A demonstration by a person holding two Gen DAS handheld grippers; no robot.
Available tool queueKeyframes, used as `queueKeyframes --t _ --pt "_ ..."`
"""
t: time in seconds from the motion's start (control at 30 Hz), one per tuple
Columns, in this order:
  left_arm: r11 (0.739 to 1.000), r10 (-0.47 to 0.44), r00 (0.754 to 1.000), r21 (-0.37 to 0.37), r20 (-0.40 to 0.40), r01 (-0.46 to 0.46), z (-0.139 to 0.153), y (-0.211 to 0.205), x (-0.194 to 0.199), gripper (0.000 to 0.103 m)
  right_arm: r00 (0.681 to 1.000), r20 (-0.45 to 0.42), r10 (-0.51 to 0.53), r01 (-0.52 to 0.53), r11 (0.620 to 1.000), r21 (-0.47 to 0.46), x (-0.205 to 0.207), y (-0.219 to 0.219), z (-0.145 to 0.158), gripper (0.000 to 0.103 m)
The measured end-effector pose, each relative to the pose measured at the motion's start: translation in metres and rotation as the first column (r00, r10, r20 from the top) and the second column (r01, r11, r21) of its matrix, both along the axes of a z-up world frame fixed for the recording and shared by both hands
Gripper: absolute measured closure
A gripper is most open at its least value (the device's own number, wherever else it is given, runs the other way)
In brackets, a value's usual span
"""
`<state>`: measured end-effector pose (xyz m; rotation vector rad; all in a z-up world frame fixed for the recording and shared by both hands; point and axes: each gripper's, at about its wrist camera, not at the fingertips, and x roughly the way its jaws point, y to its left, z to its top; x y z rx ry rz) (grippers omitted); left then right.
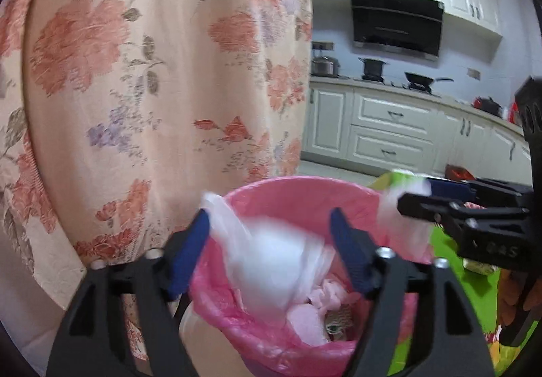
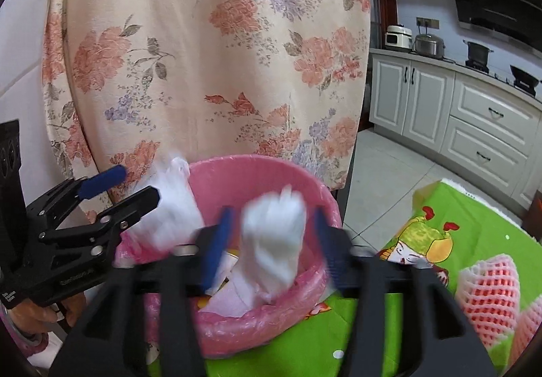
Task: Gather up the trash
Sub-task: 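Carry the tissue and plastic bag over the pink bin with both tools, then open both tools to drop the tissue and bag into the pink bin, then move both tools back toward the foam items on the table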
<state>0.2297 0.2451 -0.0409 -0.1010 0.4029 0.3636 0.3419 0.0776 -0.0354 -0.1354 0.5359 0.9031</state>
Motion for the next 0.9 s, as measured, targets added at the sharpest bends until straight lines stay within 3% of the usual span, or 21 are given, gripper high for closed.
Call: queueKeyframes --t 0.2,0.33,0.5,0.7,0.9 --pt "0.999 0.046 0.999 -0.013 -0.015 -0.046 -0.004 0.003 -0.010 0.020 1.000 -0.003 -0.027 0.027 1.000 0.016 -0.003 -0.015 -0.002 0.040" --pt "0.997 0.076 0.997 -0.029 -0.012 -0.077 -0.004 -0.004 -0.029 0.006 0.998 -0.012 -0.056 0.056 0.998 0.025 -0.009 -0.034 -0.004 0.039" --pt "0.997 0.066 0.997 -0.028 -0.030 -0.067 -0.005 -0.023 -0.042 0.005 0.994 -0.022 -0.103 0.104 0.994 0.026 -0.023 -0.062 -0.009 0.030" --pt "0.999 -0.008 0.999 -0.033 -0.039 0.007 -0.005 -0.062 -0.050 0.005 0.982 -0.061 -0.180 0.183 0.982 0.040 -0.037 -0.107 -0.018 0.027" --pt "0.989 -0.142 0.987 -0.060 -0.072 0.138 -0.010 -0.119 -0.037 0.005 0.962 -0.089 -0.258 0.263 0.964 0.045 -0.048 -0.156 -0.028 0.027"
